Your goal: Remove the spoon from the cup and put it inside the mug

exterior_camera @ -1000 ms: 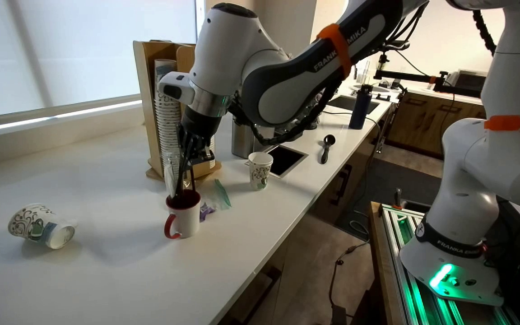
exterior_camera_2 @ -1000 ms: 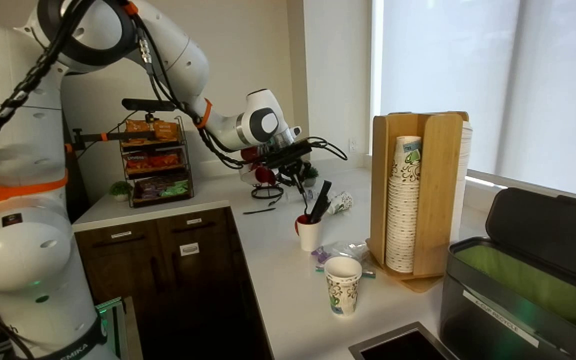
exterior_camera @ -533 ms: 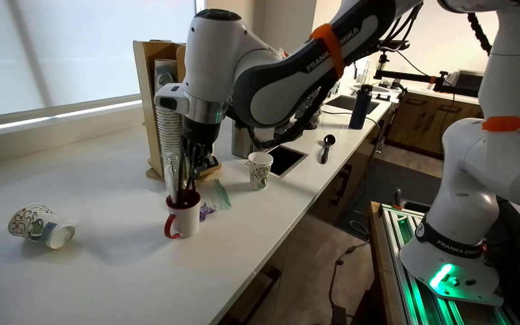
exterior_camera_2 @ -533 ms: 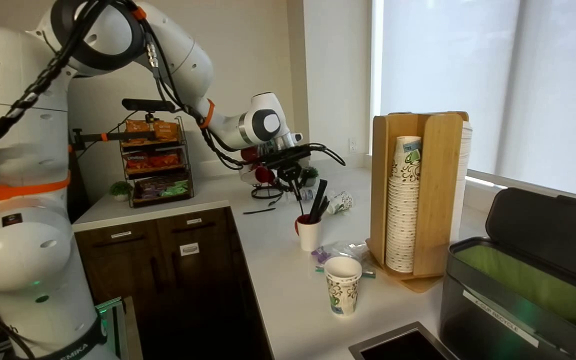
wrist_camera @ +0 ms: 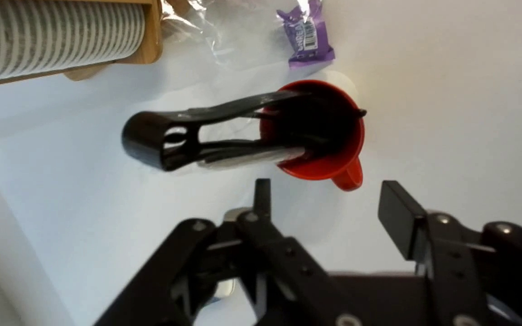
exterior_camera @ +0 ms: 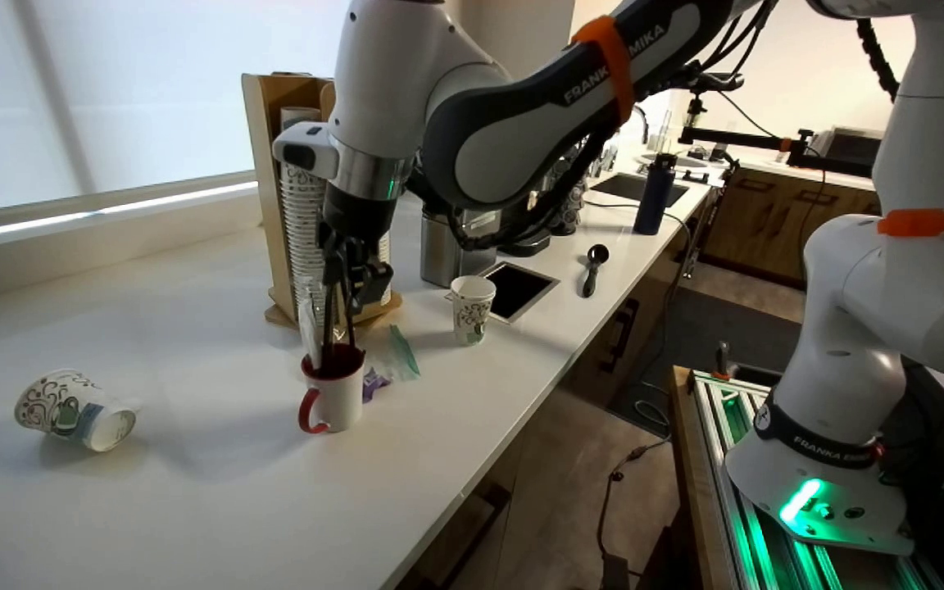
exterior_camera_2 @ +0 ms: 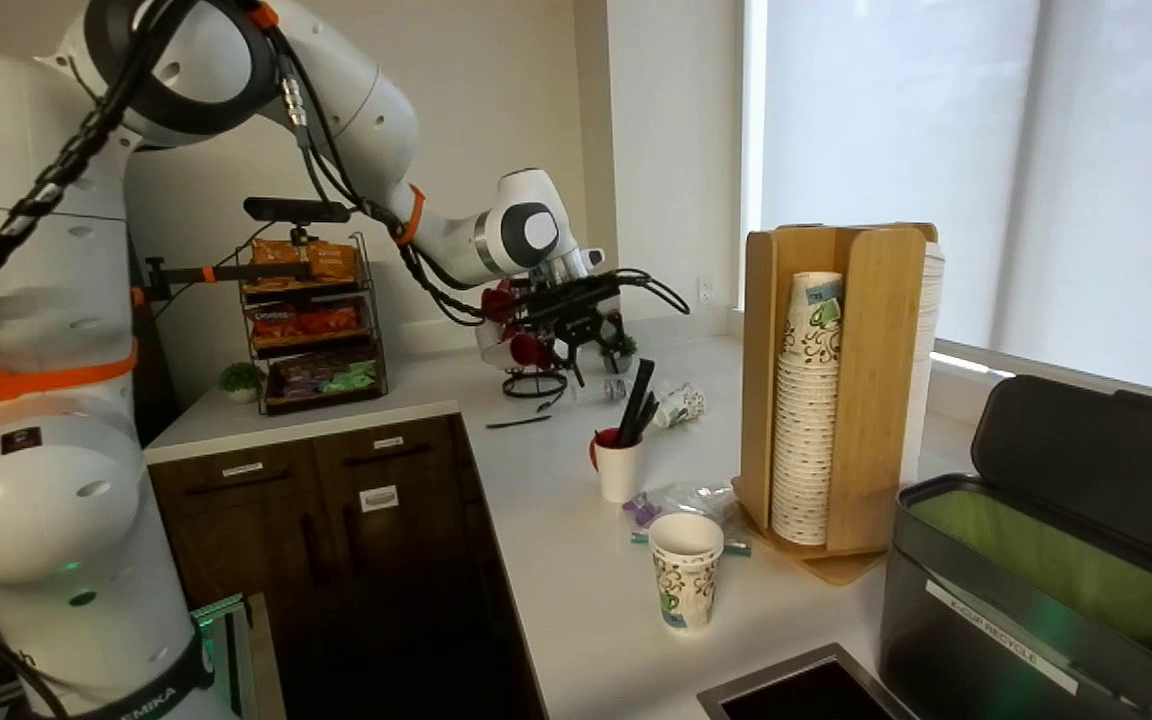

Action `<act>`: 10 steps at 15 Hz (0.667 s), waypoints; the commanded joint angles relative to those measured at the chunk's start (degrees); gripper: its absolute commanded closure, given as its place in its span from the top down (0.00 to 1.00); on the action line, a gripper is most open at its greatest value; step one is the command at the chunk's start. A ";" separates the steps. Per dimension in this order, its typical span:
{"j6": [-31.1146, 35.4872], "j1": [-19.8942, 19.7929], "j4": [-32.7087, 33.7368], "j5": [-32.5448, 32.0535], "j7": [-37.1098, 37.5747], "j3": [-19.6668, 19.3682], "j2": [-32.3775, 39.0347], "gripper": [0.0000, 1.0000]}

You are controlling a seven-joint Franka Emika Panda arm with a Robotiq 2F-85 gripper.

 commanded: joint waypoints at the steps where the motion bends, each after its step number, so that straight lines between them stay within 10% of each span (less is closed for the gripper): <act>1: 2.78 -1.15 -7.08 2.89 1.38 1.02 -9.38 0.97; 10: 3.40 -4.39 -16.65 1.87 13.20 -3.95 -23.83 1.00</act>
